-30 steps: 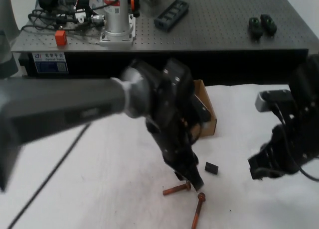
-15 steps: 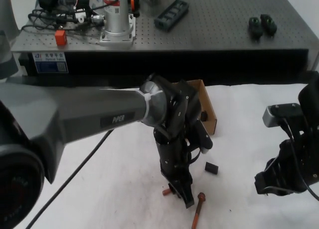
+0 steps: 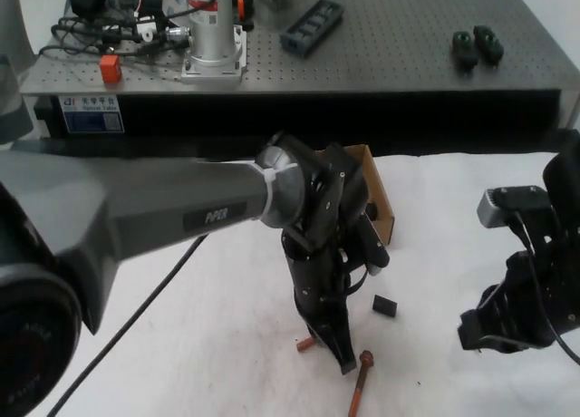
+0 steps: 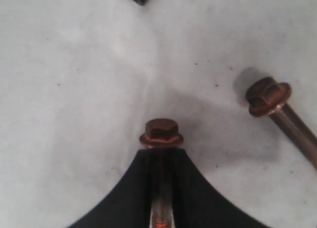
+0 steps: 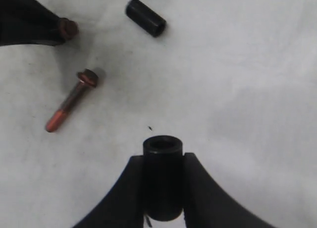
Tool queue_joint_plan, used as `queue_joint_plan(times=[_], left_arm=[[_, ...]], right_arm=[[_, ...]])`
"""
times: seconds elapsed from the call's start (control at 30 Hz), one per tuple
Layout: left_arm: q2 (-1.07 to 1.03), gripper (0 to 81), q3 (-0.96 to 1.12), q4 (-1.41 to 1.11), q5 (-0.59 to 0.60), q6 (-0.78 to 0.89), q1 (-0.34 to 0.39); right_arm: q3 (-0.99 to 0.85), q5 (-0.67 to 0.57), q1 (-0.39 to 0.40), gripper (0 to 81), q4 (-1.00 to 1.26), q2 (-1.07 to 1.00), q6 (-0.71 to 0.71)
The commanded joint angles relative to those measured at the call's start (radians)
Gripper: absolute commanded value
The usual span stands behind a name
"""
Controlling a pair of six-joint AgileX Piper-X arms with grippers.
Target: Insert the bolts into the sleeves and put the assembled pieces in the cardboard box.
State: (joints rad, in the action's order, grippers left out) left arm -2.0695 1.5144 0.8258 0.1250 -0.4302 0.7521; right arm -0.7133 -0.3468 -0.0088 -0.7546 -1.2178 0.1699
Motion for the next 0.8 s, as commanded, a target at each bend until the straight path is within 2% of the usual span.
queue_joint_plan(times=[0.0, 0.13, 0.27, 0.37, 0.43, 0.57, 0.67, 0.77], left_arm=[[0.057, 0.7, 0.02, -0.037, -0.009, 0.054, -0.012], [0.182, 0.7, 0.018, -0.096, 0.032, 0.21, -0.082], [0.345, 0.7, -0.075, -0.242, 0.235, 0.43, -0.172], [0.468, 0.7, -0.206, -0.449, 0.325, 0.571, -0.199], [0.534, 0.7, -0.295, -0.589, 0.387, 0.651, -0.199], [0.616, 0.7, -0.455, -0.863, 0.57, 0.843, -0.193], [0.649, 0.7, -0.53, -0.972, 0.588, 0.926, -0.193], [0.66, 0.7, -0.566, -0.989, 0.601, 0.933, -0.193]], right_arm=[[0.002, -0.087, -0.004, 0.5, 0.024, 0.017, -0.018], [0.047, -0.185, 0.0, 0.5, 0.143, 0.078, -0.093], [0.16, -0.28, 0.018, 0.5, 0.356, 0.158, -0.257], [0.264, -0.341, 0.088, 0.5, 0.554, 0.199, -0.387], [0.314, -0.383, 0.164, 0.5, 0.697, 0.202, -0.483], [0.336, -0.356, 0.305, 0.5, 0.911, 0.195, -0.57], [0.336, -0.266, 0.348, 0.5, 1.043, 0.194, -0.627], [0.336, -0.253, 0.349, 0.5, 1.122, 0.194, -0.627]])
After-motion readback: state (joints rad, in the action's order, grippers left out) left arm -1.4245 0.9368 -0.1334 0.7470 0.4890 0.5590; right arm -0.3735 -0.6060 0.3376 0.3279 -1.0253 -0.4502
